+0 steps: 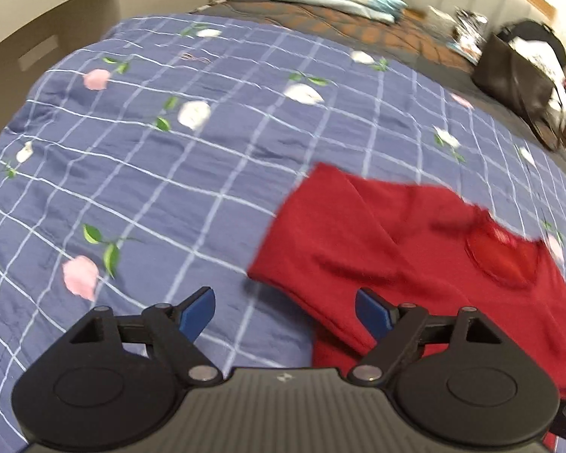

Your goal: Fold small clothes

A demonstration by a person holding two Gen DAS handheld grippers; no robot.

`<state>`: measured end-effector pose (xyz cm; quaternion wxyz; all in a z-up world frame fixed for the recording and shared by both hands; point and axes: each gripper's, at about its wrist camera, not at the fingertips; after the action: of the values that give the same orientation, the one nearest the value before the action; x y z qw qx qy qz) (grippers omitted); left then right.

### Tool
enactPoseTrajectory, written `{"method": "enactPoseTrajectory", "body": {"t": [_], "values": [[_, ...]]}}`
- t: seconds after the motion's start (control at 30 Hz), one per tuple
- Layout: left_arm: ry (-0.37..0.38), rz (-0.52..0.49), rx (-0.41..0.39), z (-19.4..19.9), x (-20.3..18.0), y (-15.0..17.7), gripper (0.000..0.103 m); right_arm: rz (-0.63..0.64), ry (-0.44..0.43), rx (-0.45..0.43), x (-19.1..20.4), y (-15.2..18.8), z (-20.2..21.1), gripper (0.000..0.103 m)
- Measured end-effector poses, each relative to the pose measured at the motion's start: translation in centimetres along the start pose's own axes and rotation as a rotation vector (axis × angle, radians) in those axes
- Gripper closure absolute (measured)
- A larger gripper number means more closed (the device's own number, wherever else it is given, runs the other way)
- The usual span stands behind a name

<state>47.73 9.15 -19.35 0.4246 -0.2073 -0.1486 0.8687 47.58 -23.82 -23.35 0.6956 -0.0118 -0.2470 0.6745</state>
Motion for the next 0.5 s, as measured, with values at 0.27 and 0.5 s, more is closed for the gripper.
{"method": "enactPoseTrajectory", "body": {"t": [0.27,0.5], "values": [[0.008,-0.006,-0.033,-0.6,-0.6,-1.2,0.017,0.195,0.099,-0.139,-0.7,-2.4,5.4,0.102],[-0.039,-0.092,0.014,-3.5,-2.8,0.0,0.017,0.220,0.190,-0.084,-4.2,-2.9,4.3,0.100]]}}
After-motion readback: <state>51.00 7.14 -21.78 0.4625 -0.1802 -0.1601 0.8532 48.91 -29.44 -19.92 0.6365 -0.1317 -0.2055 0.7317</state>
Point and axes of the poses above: each gripper's, at about its wrist camera, not at the fingertips, and z roughly against the way its jaws point, x to its left, y to its underside, and after that the axes turned 15 degrees about z, right-handed
